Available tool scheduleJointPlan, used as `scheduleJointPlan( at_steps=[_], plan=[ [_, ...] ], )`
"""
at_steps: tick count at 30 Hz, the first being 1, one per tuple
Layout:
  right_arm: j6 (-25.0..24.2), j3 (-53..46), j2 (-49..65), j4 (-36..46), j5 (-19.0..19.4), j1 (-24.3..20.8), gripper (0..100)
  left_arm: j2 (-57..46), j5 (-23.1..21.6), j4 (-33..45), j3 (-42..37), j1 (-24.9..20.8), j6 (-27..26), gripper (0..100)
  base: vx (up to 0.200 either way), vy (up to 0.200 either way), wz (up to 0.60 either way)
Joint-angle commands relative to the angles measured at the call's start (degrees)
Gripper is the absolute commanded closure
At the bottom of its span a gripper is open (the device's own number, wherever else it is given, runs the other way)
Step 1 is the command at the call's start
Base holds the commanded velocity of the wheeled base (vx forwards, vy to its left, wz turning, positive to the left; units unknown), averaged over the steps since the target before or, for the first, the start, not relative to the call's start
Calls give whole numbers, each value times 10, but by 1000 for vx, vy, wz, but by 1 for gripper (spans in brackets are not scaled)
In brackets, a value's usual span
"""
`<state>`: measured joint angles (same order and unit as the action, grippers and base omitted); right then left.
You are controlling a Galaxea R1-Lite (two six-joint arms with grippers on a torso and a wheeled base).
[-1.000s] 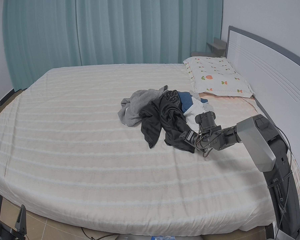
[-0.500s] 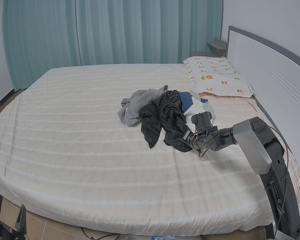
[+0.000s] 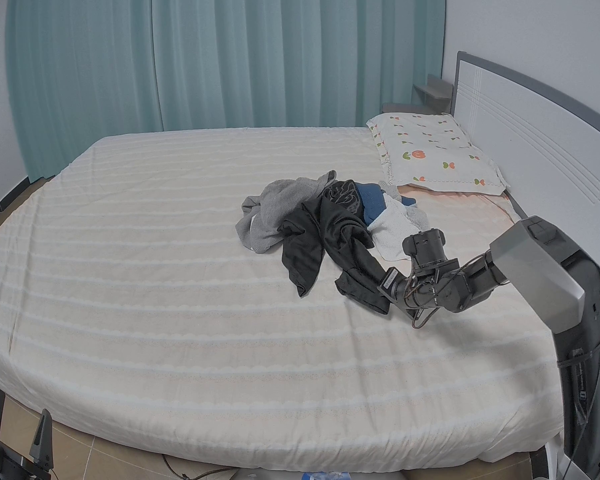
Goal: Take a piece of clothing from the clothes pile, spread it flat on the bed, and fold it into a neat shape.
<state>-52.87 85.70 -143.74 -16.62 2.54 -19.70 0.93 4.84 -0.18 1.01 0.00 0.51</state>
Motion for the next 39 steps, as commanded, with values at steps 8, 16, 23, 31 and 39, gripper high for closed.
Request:
scheduleJointPlan(
  at_steps=[8,16,23,31,39],
  plan=[
    [-13,-437,381,-339,40,-55,100,-9,0,0,-10,0,0,0,0,0,0],
    [-10,-462,520,-362,44,-107,100,-9,0,0,-10,0,0,0,0,0,0],
    [19,-440,529,-364,49,-111,100,-9,0,0,-10,0,0,0,0,0,0],
    [32,-432,537,-380,48,-118,100,-9,-6,-3,-10,0,-11,0,0,0,0],
    [49,-440,559,-376,44,-135,100,-9,-6,-3,-10,0,-24,0,0,0,0]
  ],
)
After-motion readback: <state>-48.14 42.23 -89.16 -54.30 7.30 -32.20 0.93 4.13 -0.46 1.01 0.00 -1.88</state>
